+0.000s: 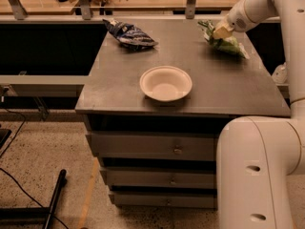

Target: Place green jalapeno chip bag into paper bowl

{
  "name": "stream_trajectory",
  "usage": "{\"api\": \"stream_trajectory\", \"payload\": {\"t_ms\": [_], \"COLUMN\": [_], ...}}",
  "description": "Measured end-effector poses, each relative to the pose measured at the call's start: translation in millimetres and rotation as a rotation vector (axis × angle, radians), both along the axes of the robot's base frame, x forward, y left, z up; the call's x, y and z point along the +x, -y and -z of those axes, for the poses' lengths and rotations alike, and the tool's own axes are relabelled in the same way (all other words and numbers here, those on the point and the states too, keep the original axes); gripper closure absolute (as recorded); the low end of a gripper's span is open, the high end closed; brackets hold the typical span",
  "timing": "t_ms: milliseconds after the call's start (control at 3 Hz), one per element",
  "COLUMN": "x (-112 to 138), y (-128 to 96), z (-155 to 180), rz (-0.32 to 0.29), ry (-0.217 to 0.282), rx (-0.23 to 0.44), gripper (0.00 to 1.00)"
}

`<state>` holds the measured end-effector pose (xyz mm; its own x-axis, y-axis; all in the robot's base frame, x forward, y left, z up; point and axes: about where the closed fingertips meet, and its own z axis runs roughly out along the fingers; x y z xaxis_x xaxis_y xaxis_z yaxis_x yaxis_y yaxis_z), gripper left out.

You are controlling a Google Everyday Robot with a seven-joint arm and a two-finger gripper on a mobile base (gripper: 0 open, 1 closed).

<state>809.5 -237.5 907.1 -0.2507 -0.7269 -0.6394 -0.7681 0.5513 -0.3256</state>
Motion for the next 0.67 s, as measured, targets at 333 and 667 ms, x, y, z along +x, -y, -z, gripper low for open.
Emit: {"api": "stream_trajectory", "payload": {"t_ms": [333,667], "x": [-9.6,-28.6], "y": [-36.2,-67.8], "z": [-52.9,-96.9], "rz": [-0.092,-0.179], "ry": [0.085,0.137], "rx": [0.037,0.112], "gripper": [1.0,1.0]}}
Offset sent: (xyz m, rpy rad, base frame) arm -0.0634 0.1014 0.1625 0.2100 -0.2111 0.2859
